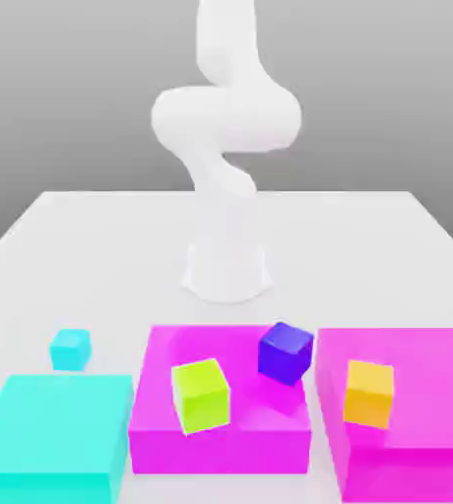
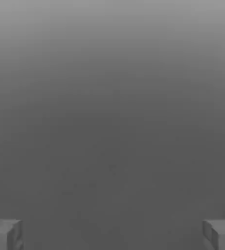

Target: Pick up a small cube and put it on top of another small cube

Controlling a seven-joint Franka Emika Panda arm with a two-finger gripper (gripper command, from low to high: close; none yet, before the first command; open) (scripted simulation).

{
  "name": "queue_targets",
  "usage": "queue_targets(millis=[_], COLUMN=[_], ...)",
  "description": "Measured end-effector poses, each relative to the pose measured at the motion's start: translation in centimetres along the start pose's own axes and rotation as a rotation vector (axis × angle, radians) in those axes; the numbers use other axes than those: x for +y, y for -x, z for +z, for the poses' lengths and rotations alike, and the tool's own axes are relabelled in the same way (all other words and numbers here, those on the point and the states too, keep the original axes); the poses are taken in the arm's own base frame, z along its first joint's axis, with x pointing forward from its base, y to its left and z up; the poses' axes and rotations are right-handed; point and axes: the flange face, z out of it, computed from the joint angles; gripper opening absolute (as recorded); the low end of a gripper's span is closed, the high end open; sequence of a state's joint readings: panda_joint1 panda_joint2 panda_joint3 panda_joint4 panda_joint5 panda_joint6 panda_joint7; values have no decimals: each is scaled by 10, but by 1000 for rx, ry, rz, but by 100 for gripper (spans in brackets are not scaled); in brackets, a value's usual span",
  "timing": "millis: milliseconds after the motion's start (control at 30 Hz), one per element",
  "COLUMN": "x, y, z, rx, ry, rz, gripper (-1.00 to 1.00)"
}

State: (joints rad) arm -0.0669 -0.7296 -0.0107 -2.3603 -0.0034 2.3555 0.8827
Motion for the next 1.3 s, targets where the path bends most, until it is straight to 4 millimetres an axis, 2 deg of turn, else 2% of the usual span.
queue_targets(millis=[67, 167, 333, 467, 600, 667, 867, 900, 1133, 1300], x=[32, 91, 210, 320, 432, 461, 487, 490, 490, 471], y=[-13, -26, -25, 2, 58, 74, 101, 104, 103, 86], z=[51, 118, 202, 247, 267, 274, 313, 317, 317, 290], rx=[-9, -15, -9, 11, 47, 60, 58, 58, 58, 58], ry=[85, 204, 401, 567, 745, 782, 794, 794, 792, 792], rz=[137, 341, 694, 1005, 1351, 1430, 1435, 1436, 1436, 1436], gripper=[0, 0, 0, 0, 0, 0, 0, -100, -100, -100])
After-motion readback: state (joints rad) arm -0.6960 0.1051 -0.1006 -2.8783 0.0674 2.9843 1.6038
